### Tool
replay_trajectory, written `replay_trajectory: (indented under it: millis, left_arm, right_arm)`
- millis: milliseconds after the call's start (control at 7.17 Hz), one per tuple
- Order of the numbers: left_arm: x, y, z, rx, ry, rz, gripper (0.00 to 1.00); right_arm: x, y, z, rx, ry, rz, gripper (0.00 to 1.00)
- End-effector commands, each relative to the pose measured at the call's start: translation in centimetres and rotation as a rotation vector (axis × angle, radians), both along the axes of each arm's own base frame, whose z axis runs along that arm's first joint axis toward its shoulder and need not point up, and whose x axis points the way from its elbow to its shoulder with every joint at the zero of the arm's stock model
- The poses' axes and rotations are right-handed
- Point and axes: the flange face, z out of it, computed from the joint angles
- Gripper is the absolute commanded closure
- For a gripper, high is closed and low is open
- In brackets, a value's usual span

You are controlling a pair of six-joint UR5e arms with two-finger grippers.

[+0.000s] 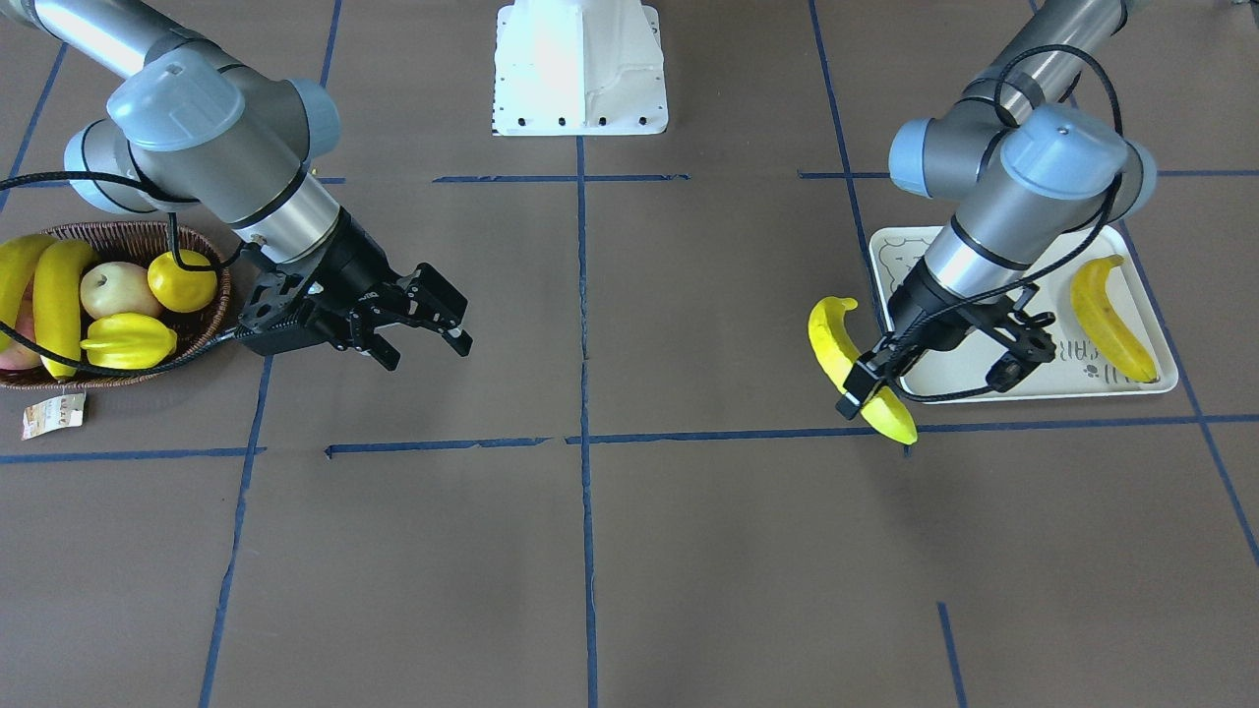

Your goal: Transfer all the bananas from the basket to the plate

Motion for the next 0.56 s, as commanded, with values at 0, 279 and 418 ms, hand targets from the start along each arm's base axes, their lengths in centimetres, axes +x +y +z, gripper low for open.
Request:
replay_trajectory:
  millis: [0,279,418]
  left_arm:
    - [-5.1,3.0,9.0,-0.093,-0.096,-0.016,1.00]
    - [-9.4,8.3,18.0,-0.050,-0.235,0.124,0.98]
    - [-10.8,8.9,20.0,-0.059,-0.261,0.128,0.95]
  right_arm:
    - [0.9,-1.0,1.1,0.015,0.082,-0.014,0.01]
    - [0.8,-1.1,1.2,0.002,0.093,-0.016,0.01]
    - [0.8,-1.1,1.2,0.003,0.094,-0.014,0.01]
